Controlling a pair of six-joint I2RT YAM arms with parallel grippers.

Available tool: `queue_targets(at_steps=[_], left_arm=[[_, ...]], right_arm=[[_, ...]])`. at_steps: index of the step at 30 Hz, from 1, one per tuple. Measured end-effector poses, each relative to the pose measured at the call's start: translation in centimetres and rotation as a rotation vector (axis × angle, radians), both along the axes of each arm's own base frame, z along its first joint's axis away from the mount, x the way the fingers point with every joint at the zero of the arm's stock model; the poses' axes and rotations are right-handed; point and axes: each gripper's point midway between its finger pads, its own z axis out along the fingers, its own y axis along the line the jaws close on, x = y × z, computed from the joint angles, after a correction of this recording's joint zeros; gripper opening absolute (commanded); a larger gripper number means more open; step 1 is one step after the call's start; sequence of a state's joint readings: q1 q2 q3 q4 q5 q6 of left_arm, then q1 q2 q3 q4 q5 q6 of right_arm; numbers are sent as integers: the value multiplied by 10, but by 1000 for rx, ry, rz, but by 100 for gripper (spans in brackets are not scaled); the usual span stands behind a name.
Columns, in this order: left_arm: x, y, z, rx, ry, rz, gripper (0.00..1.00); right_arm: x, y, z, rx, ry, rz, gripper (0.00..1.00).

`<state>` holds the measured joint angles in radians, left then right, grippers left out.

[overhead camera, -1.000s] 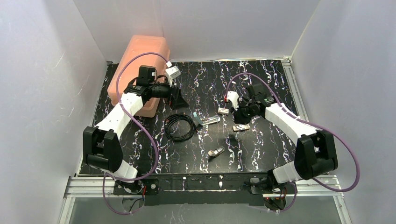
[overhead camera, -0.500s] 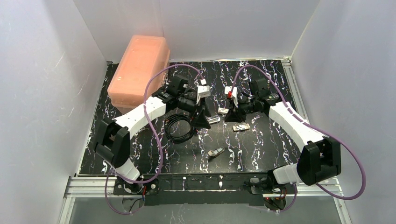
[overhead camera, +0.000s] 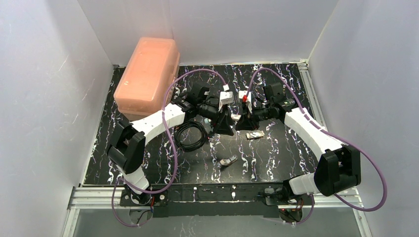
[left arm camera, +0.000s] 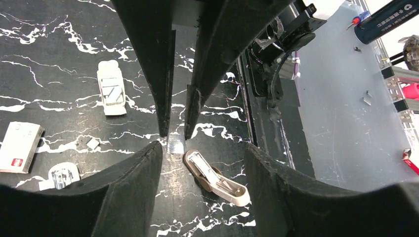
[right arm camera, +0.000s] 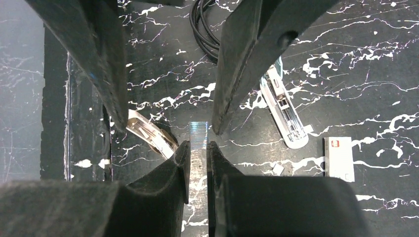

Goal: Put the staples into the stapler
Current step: Pick up the staple from the staple box.

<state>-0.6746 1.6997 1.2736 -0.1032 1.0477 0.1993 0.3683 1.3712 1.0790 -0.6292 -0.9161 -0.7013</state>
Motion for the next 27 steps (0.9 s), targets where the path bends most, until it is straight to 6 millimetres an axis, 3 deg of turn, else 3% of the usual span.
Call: queue_targets(at_steps=[4,27], left_arm=[[3,-5,-6,9,4,11,48],[10,-9,-8,6,-13,35,27]], right_arm=[[-1,1,1,7,8,2,13],[-4,1,-2,7,31,-1,14]])
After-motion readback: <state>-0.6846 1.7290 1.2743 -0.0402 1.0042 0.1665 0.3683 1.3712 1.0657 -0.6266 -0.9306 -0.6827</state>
